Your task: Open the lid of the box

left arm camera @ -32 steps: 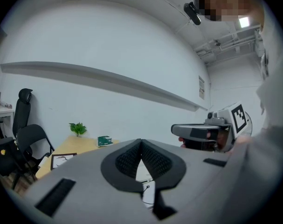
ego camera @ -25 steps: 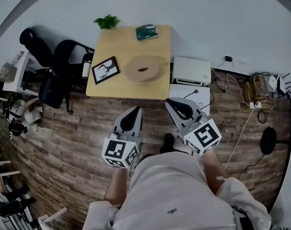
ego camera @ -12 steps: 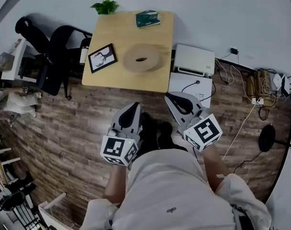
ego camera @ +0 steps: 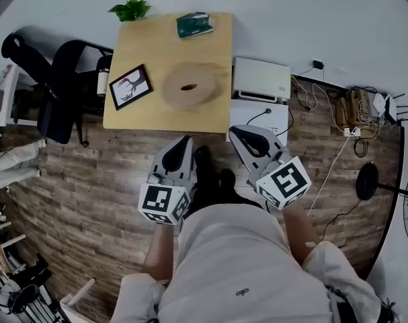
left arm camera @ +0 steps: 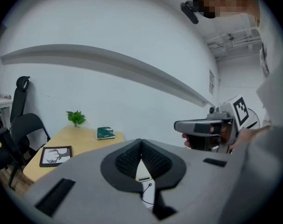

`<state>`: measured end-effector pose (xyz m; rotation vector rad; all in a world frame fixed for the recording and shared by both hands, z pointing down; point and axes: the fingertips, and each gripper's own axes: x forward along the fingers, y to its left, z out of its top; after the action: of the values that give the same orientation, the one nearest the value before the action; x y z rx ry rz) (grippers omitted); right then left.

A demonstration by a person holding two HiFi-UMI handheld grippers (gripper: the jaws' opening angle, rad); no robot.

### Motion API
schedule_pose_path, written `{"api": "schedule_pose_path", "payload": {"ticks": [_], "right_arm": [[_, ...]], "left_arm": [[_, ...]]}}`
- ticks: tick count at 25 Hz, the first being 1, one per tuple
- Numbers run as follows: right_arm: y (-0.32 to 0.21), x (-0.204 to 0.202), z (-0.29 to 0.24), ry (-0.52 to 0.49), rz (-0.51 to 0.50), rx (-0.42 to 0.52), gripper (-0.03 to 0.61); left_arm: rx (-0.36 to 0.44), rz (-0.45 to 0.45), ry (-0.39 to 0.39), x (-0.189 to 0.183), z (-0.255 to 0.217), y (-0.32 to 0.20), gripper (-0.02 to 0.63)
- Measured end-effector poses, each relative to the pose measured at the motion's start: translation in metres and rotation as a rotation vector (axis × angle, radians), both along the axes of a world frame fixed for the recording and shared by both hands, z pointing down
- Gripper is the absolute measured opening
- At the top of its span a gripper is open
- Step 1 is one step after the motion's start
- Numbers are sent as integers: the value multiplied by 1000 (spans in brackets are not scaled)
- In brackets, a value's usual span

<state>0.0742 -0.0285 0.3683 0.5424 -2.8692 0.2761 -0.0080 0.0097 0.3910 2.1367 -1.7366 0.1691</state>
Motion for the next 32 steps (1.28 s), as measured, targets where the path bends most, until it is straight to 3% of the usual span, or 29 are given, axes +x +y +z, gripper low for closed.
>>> {"api": "schedule_pose_path", "payload": {"ticks": [16,19,29,32], "right_arm": [[-69,-56,0,59,145,-7,0],[-75,-64,7,75,170,-12,0],[-98,-75,34,138,281,-42,0],[-100,-74,43,162,295,-56,0]], "left_arm": [[-19,204,-23,-52,20,-84,3],[-36,259,-33,-57,30,-92,80],[-109,425,-49,-64,79,-108,158],[-131,465,-86,-63,96,-110,172]]}}
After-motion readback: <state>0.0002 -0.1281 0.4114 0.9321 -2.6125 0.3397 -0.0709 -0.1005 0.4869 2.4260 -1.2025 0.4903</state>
